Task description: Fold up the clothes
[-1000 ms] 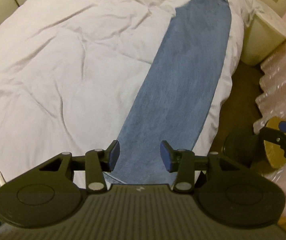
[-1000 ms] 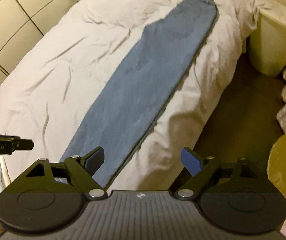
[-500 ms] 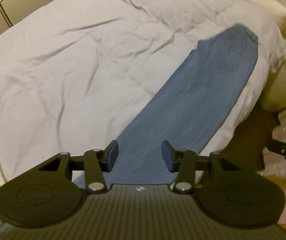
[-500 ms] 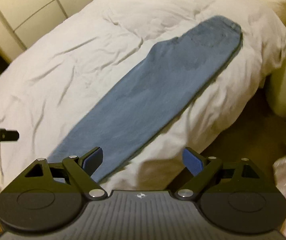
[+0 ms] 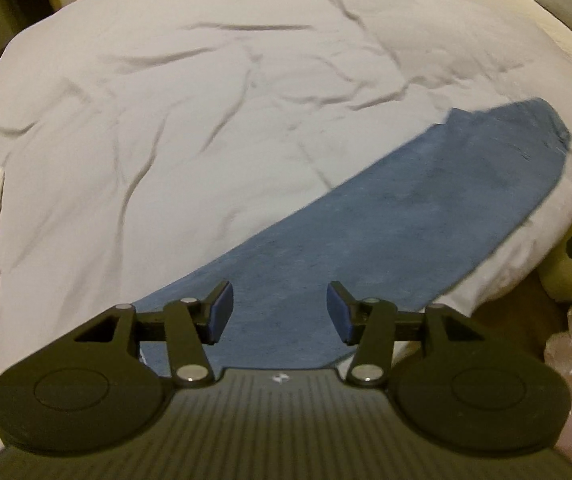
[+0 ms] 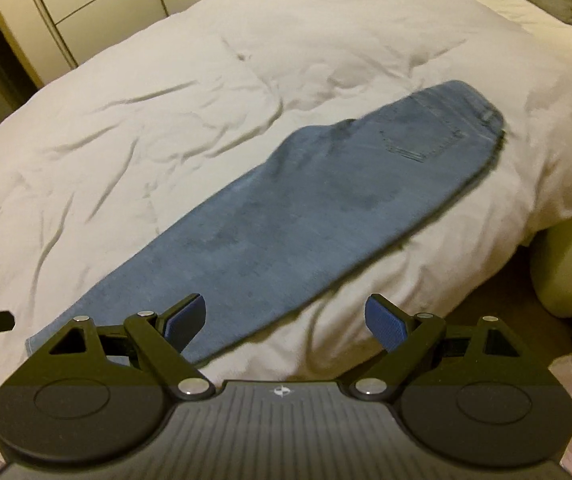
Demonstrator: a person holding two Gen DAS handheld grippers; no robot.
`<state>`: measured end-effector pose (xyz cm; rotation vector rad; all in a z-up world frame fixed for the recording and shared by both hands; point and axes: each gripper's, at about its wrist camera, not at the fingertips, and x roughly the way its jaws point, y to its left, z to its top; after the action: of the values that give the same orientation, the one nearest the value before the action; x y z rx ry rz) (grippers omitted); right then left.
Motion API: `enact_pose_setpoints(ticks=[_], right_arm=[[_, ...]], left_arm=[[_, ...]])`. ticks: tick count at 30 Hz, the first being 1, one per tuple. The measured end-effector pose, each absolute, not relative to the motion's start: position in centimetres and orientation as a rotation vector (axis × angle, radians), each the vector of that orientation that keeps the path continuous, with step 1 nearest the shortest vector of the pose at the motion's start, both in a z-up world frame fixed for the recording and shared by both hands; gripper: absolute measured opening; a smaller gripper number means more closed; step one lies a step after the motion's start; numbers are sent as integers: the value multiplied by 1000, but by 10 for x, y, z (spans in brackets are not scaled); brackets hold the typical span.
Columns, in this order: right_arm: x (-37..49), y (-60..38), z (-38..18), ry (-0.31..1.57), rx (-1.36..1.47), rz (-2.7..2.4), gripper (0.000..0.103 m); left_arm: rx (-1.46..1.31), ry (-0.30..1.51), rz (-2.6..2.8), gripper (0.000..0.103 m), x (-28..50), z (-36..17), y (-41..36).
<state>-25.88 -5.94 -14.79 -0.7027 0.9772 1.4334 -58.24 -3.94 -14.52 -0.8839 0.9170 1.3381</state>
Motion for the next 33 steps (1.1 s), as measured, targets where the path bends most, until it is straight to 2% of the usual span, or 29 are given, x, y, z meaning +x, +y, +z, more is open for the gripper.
enact_pose_setpoints(ticks=[10, 19, 25, 33], right_arm=[[-256, -17, -163, 1008, -769, 1475, 89], [-193, 64, -169, 942, -945, 1633, 89], [-136, 110, -213, 962, -1093, 1701, 89], [-111, 124, -287, 975, -1051, 1782, 89]], left_arm=[[-963, 893, 1405, 48, -579, -156, -18], [-1119, 735, 1604, 50, -504, -181, 3], [-1293, 642, 1679, 50, -452, -215, -10], [-1230, 600, 1786, 50, -451, -281, -27]])
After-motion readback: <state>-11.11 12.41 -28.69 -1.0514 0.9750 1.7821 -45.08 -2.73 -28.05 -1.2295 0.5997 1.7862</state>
